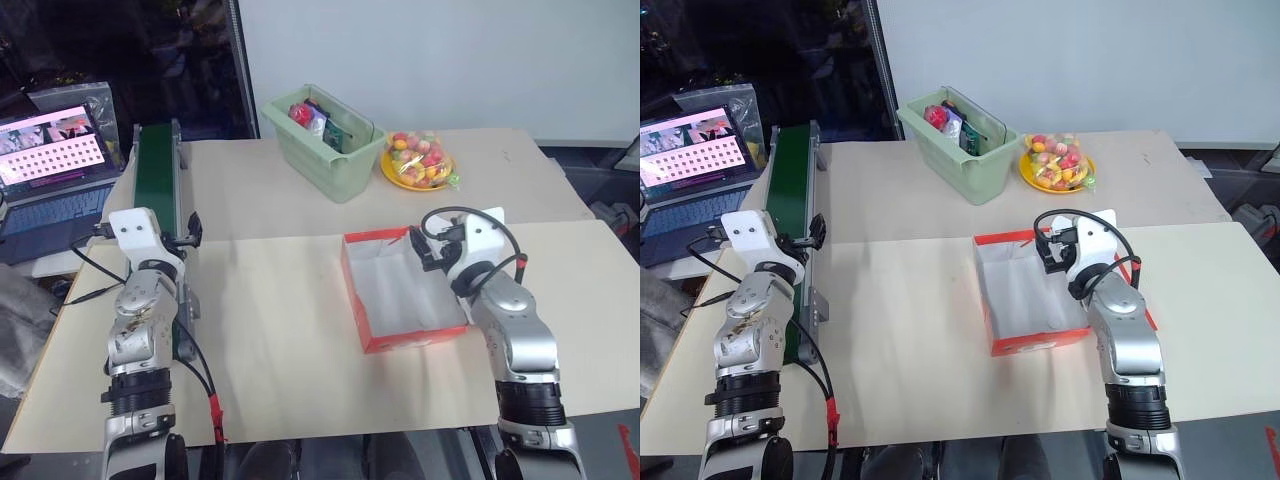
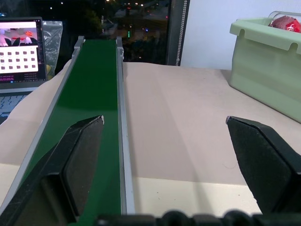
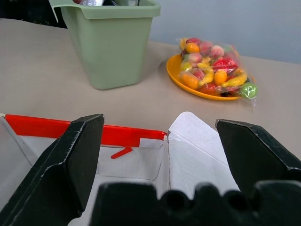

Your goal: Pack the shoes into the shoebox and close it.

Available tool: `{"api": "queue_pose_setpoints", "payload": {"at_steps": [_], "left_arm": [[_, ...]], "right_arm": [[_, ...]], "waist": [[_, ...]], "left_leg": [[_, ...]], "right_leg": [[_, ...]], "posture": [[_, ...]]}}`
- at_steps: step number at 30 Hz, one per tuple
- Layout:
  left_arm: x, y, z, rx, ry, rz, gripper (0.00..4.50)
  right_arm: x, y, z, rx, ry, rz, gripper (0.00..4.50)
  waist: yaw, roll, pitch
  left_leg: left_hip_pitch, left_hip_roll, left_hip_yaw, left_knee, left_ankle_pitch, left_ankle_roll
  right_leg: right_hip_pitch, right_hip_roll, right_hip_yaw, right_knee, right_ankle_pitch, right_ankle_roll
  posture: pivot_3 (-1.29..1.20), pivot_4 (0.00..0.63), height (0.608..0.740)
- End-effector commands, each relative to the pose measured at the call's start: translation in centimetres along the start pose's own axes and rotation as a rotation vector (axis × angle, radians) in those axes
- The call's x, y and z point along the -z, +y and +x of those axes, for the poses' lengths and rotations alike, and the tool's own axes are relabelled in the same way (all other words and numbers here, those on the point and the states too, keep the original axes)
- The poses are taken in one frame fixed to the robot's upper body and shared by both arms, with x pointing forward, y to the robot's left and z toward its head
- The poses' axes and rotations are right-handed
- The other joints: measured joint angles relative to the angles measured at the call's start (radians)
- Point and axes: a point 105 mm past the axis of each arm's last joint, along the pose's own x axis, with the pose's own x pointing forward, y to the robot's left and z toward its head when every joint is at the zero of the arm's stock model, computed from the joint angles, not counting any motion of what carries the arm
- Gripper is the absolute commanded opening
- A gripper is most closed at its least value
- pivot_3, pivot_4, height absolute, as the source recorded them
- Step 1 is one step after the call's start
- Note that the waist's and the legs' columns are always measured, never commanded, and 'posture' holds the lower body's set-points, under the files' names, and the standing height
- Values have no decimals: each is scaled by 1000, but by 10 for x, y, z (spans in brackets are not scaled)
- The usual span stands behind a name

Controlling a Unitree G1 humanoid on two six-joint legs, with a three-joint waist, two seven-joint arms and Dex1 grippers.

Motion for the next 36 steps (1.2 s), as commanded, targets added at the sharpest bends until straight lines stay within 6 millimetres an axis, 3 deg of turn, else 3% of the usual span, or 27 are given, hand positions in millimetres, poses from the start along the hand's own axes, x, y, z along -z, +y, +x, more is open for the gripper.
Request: {"api": "queue_pose_setpoints", "payload": {"at_steps": [1, 3, 5, 6, 9, 12, 17, 20, 24, 29, 33, 36], "left_arm": [[-11, -9, 1, 14, -38, 26, 4500], [-3, -12, -1, 11, -15, 21, 4500], [-1, -12, -3, 3, -11, 10, 4500], [-1, -12, -3, 2, -10, 10, 4500], [0, -15, -4, 8, -7, 18, 4500], [-1, -13, -6, -2, -6, 22, 4500], [-6, 3, -21, -55, 20, 61, 4500], [-5, 15, -40, -99, 63, 68, 4500], [-4, 29, -79, -175, 138, 82, 4500], [13, 31, -88, -231, 257, 42, 4500], [9, 34, -86, -235, 279, 70, 4500], [9, 38, -85, -251, 279, 60, 4500]], "right_arm": [[-20, 4, -3, -32, -65, 31, 4449], [-34, 29, -3, -181, -96, 104, 4449], [-61, 85, -17, -533, -138, 124, 4449], [-67, 101, -25, -638, -142, 124, 4449], [-76, 129, -50, -899, -133, 95, 4449], [-70, 147, -66, -1075, -89, 33, 4449], [-59, 159, -65, -1147, -56, -21, 4449], [-57, 161, -65, -1155, -55, -41, 4449], [-50, 162, -62, -1152, -42, -53, 4449], [-50, 163, -59, -1142, -46, -39, 4449], [-52, 164, -57, -1129, -57, -29, 4449], [-52, 165, -56, -1125, -62, -23, 4449]], "waist": [[1, 0, 0], [3, 0, 0], [0, 0, 0], [-7, 0, 0], [-10, 0, 0], [2, -1, -1], [5, -1, -1], [3, -1, -1], [5, -2, -1], [24, -2, -1], [25, -3, -1], [25, -3, -1]], "left_leg": [[0, 0, 0, 0, 0, 0], [0, 0, 2, 0, 0, 0], [0, 1, 3, 0, 0, 1], [0, 1, 3, 0, -1, 1], [0, 4, 2, -1, -2, 2], [1, 4, 3, 0, -4, 3], [2, 5, 5, 0, -5, 2], [3, 6, 5, 0, -7, 0], [4, 8, 8, 0, -9, 0], [7, 13, 10, 0, -9, -2], [9, 15, 12, 0, -9, -2], [9, 19, 13, 0, -10, -4]], "right_leg": [[0, 0, 0, 0, 0, 0], [0, 0, 0, 0, 0, 0], [0, 0, 0, 0, 0, 0], [-1, 1, 2, 0, 0, 0], [-1, 4, 3, -1, 1, -1], [0, 5, 3, -3, 1, 0], [-1, 8, 6, -3, 2, -2], [-2, 10, 9, -3, 2, -2], [-3, 13, 14, -2, 2, -2], [0, 15, 13, -2, 3, -3], [0, 17, 14, -3, 0, 2], [-1, 21, 15, -3, 4, -5]], "posture": [[0, 150, 740], [0, 150, 740], [0, 150, 740], [0, 150, 740], [0, 150, 740], [0, 150, 740], [0, 150, 740], [0, 150, 740], [0, 150, 740], [0, 150, 740], [0, 150, 740], [0, 150, 740]]}}
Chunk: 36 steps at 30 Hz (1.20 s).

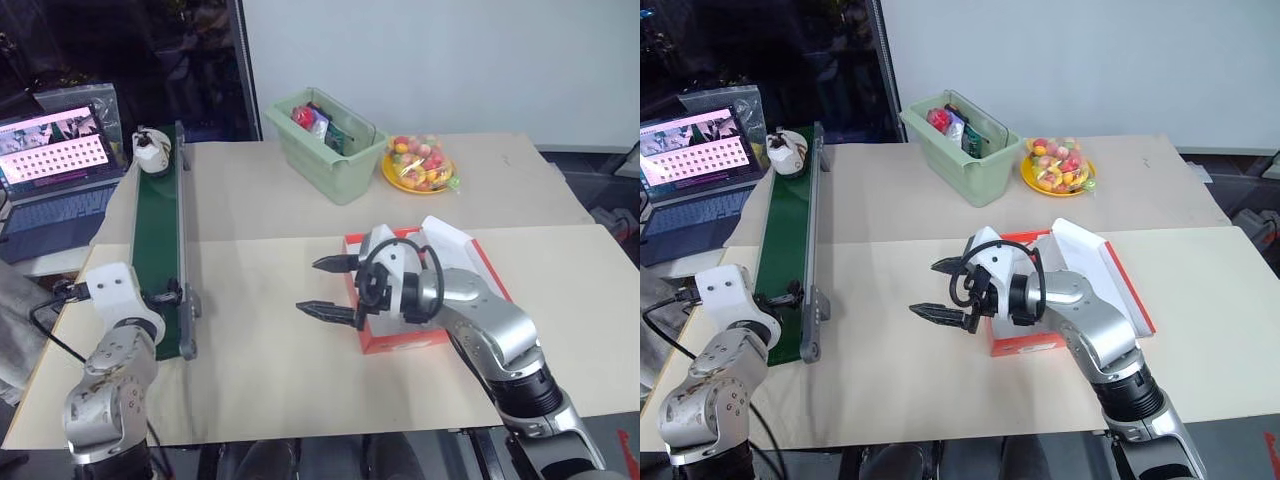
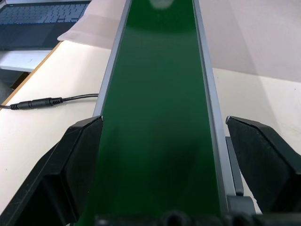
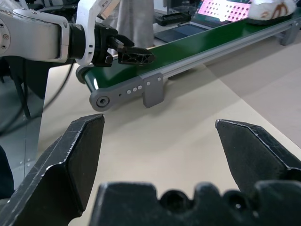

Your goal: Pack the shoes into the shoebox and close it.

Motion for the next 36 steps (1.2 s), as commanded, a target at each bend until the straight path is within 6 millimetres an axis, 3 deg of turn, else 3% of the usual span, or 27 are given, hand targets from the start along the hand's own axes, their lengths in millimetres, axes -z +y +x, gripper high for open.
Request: {"api": "queue_pose_setpoints", "payload": {"at_steps": [1, 23, 36], "left_arm": [[-14, 7, -3, -29, -50, 2, 4500], [-15, 22, 5, -128, -59, 88, 4500], [-13, 21, 4, -119, -55, 87, 4500]], "right_arm": [[-13, -1, 1, 11, -49, -44, 4449], [-14, -9, 1, 65, -78, -30, 4449], [-16, -7, 0, 64, -87, -26, 4449]], "waist": [[-1, 0, 0], [-5, 0, 0], [-7, 0, 0]], "left_leg": [[0, 2, 0, 0, -1, -1], [1, 5, 3, 0, -6, -4], [1, 6, 3, 0, -6, -5]], "right_leg": [[0, 2, 1, -1, 0, 0], [-2, 9, 3, -2, 1, -3], [-2, 9, 4, -2, 1, -3]], "posture": [[0, 150, 740], [0, 150, 740], [0, 150, 740]]}}
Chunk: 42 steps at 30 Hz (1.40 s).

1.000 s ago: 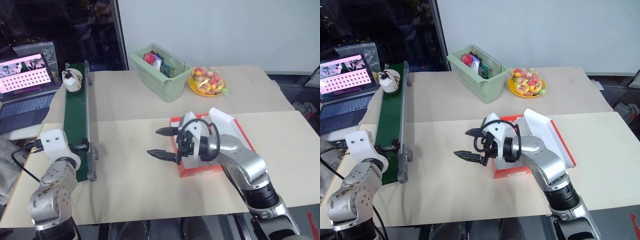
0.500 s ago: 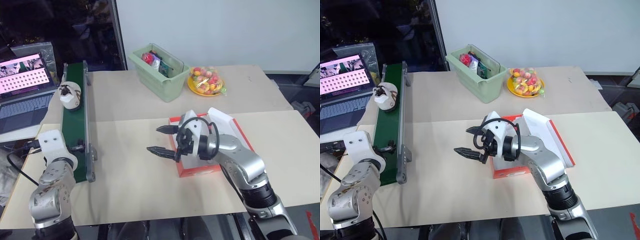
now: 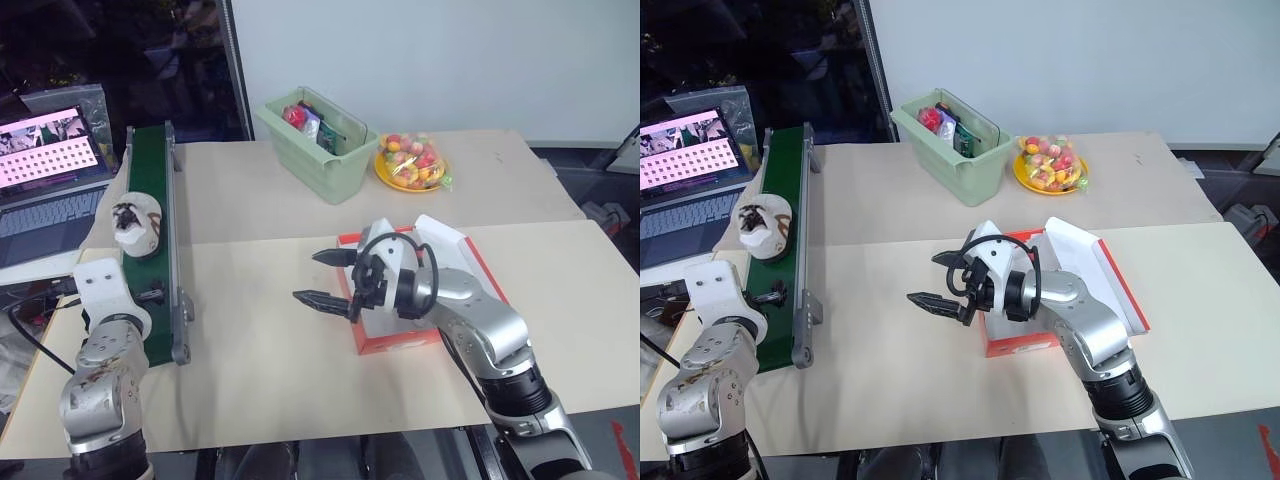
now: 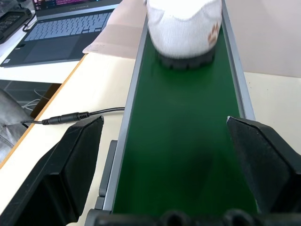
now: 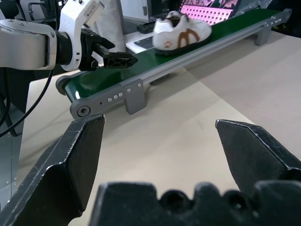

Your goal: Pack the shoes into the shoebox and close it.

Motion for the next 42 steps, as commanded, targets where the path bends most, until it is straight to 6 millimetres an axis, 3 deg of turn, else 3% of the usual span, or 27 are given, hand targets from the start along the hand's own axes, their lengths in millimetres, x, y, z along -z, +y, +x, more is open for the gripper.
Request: {"api": "queue_pose_setpoints", "payload": {"at_steps": [1, 9, 12, 18, 21, 25, 28, 30, 32, 36, 42], "left_arm": [[-12, 2, -2, -7, -54, 6, 4500], [-10, -4, 1, 22, -36, -33, 4500], [-15, -8, 0, 36, -55, -38, 3806], [-17, -7, 0, 21, -47, -50, 1852], [-26, -7, 0, 12, -70, -77, 1852], [-67, -14, -8, -1, -274, 63, 1852], [-109, -37, -29, 28, -548, 257, 1852], [-118, -51, -36, 64, -620, 280, 1852], [-120, -72, -41, 173, -650, 242, 1852], [-108, -139, -63, 642, -555, 5, 1852], [-106, -172, -92, 932, -470, -139, 1852]], "right_arm": [[-15, 2, -3, 3, -57, -45, 4449], [-18, 0, -3, 7, -64, -47, 4449], [-19, -1, -4, 9, -67, -48, 4500], [-21, -2, -4, 16, -78, -49, 4500], [-22, -3, -3, 22, -80, -51, 4500], [-26, -14, -1, 80, -103, -40, 4500], [-39, -36, 0, 170, -202, 97, 4500], [-49, -47, -1, 196, -287, 219, 4500], [-53, -60, -2, 227, -346, 359, 4500], [-55, -75, 1, 197, -432, 702, 4500], [-57, -85, 2, 132, -520, 1030, 4500]], "waist": [[0, 0, 0], [0, 0, 0], [-1, 0, 0], [-1, 0, 0], [-1, 0, 0], [-1, 0, 0], [-5, -1, 1], [-4, -1, 1], [-4, -1, 1], [-3, -1, 0], [-23, -1, 1]], "left_leg": [[0, 0, 0, 0, 0, 0], [0, 0, 0, 0, 0, 0], [0, 0, 0, 0, 0, 0], [0, 0, 0, 0, 0, 0], [0, 0, 0, 0, 0, 0], [0, 0, 0, 0, 0, 0], [-1, 0, 1, 0, 0, 0], [-2, 0, 1, 0, 0, -1], [-2, 0, 1, -1, 0, -1], [-2, 1, 1, -1, 0, -1], [-10, 2, 3, -1, 0, -1]], "right_leg": [[0, 0, 0, 0, 0, 0], [0, 0, 0, 0, 0, 0], [0, 0, 0, 0, 0, 0], [0, 0, 0, 0, 0, 0], [0, 0, 0, 0, 0, 0], [0, 0, 0, 0, 0, 0], [-1, 0, 0, 0, 0, 0], [-3, 1, 1, 0, 2, -3], [-3, 1, 2, -1, 2, -3], [-4, 1, 2, 0, 2, -3], [-14, 1, 4, 5, 2, -4]], "posture": [[0, 150, 740], [0, 150, 740], [0, 150, 740], [0, 150, 740], [0, 150, 740], [0, 150, 740], [0, 150, 740], [0, 150, 740], [0, 150, 740], [0, 150, 740], [0, 150, 740]]}}
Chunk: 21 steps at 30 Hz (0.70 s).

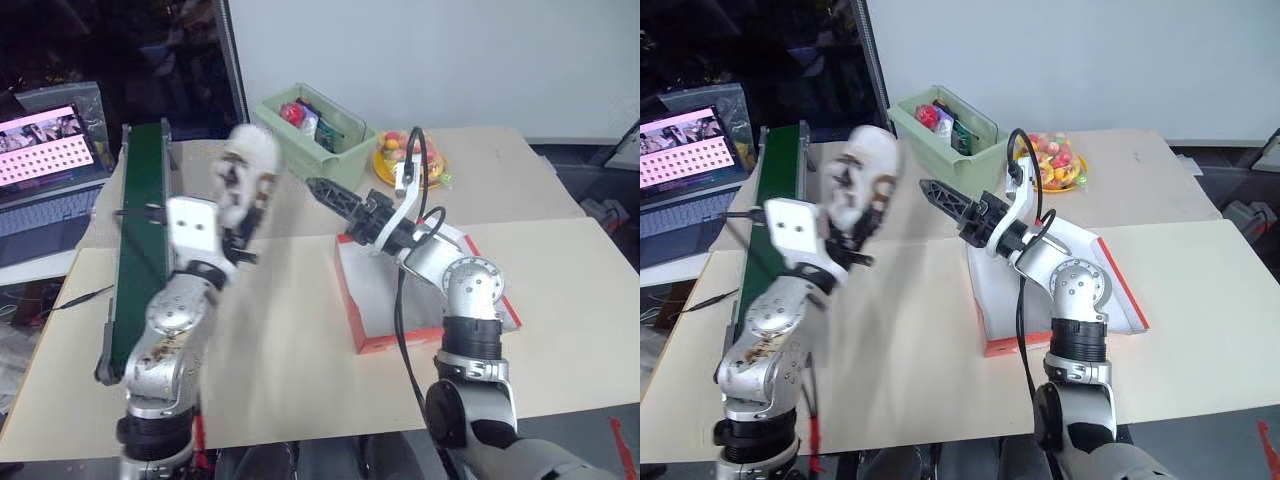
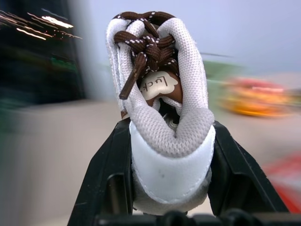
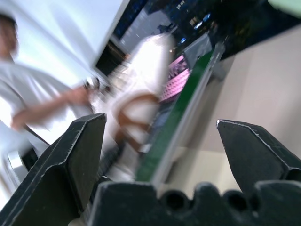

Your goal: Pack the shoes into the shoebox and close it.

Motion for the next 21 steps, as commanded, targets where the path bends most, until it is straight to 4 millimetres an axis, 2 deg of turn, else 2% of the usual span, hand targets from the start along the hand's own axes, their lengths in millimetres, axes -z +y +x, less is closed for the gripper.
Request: {"api": "queue_pose_setpoints", "payload": {"at_steps": [1, 8, 14, 17, 21], "left_arm": [[-30, -21, -1, 121, -90, -58, 1852], [-33, -28, 4, 180, -75, -53, 1852], [-29, -36, 5, 225, -53, -48, 1852], [-29, -37, 5, 227, -55, -45, 1852], [-30, -34, 7, 217, -55, -45, 1831]], "right_arm": [[-10, 6, 1, -26, -18, 132, 4500], [-1, 1, 4, 21, 26, 149, 4500], [4, 16, 15, -11, 31, 146, 4500], [10, 16, 19, 12, 46, 138, 4500], [7, 14, 19, 29, 21, 130, 3463]], "waist": [[-6, 0, 0], [-21, 0, 0], [-20, 0, 0], [-20, 1, 0], [-19, 1, 0]], "left_leg": [[0, 1, 0, 0, 0, 0], [2, 1, 5, 0, 0, 0], [1, 1, 7, 0, 0, 0], [1, 1, 7, 0, 0, 0], [1, 1, 7, 0, 0, 0]], "right_leg": [[0, 0, 0, 0, 0, 0], [1, 1, 2, -1, 0, 0], [1, 1, 2, -1, 0, 0], [1, 1, 2, -1, 0, 0], [1, 1, 2, -1, 0, 0]], "posture": [[0, 150, 740], [0, 150, 740], [0, 150, 740], [0, 150, 740], [0, 150, 740]]}}
